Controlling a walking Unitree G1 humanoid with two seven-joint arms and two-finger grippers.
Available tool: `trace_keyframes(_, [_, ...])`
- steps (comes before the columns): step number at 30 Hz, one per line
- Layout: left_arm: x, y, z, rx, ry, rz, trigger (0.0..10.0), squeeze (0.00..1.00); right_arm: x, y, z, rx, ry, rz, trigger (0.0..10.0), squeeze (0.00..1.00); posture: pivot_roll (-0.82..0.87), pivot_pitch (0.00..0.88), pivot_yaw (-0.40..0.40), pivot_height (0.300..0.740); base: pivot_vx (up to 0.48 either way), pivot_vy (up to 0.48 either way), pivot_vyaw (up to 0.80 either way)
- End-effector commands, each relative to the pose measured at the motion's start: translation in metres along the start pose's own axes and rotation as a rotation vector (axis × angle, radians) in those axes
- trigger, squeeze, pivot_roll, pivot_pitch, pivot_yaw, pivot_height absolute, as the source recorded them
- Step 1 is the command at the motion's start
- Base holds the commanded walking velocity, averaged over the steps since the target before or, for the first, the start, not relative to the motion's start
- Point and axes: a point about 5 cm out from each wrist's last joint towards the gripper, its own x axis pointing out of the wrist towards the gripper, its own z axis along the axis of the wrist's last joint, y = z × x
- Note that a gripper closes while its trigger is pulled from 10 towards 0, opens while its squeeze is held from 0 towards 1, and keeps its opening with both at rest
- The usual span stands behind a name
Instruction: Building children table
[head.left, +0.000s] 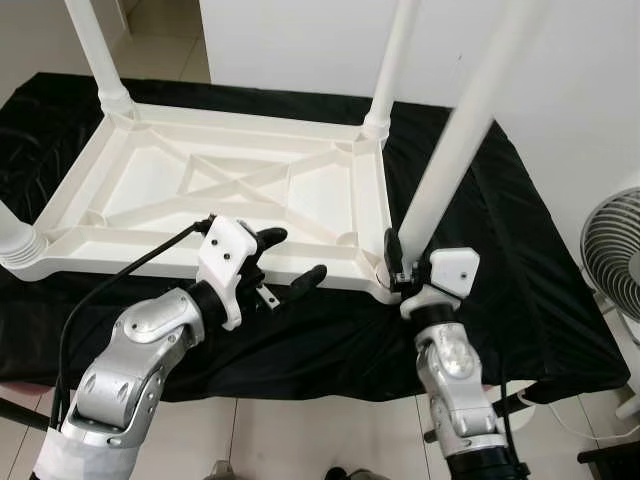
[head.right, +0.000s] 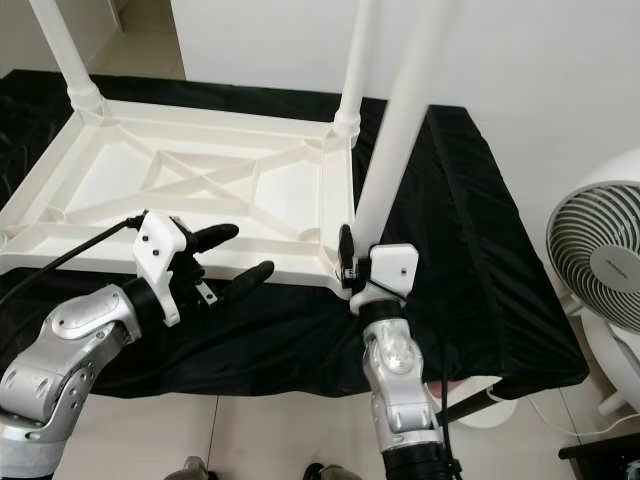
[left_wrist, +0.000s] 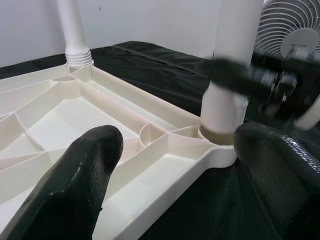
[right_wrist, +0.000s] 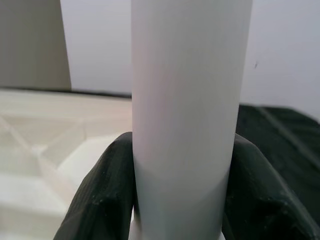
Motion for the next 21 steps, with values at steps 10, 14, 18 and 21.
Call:
trace_keyframes(10, [0.001, -0.001, -0.004, -0.008, 0.005, 0.027, 10.0, 0.0, -0.004, 0.0, 0.001, 0.021, 0.021, 0.005, 10.0, 0.0, 0.15, 0.125, -0.061, 0.74, 0.0, 0.0, 0.0])
trace_keyframes(14, [0.005, 0.002, 0.002, -0.012, -0.012, 0.015, 10.0, 0.0, 0.001, -0.009, -0.001, -0.004, 0.058, 0.049, 10.0, 0.0, 0.15, 0.124, -0.06, 0.74, 0.0, 0.0, 0.0])
trace_keyframes(18, [0.01, 0.004, 0.005, 0.008, -0.018, -0.014, 10.0, 0.0, 0.006, -0.015, -0.002, -0.028, 0.083, 0.102, 10.0, 0.0, 0.15, 0.122, -0.062, 0.74, 0.0, 0.0, 0.0])
trace_keyframes(21, [0.014, 0.003, 0.008, -0.005, -0.036, -0.029, 10.0, 0.0, 0.008, -0.015, -0.002, -0.037, 0.093, 0.128, 10.0, 0.0, 0.16, 0.12, -0.065, 0.74, 0.0, 0.0, 0.0])
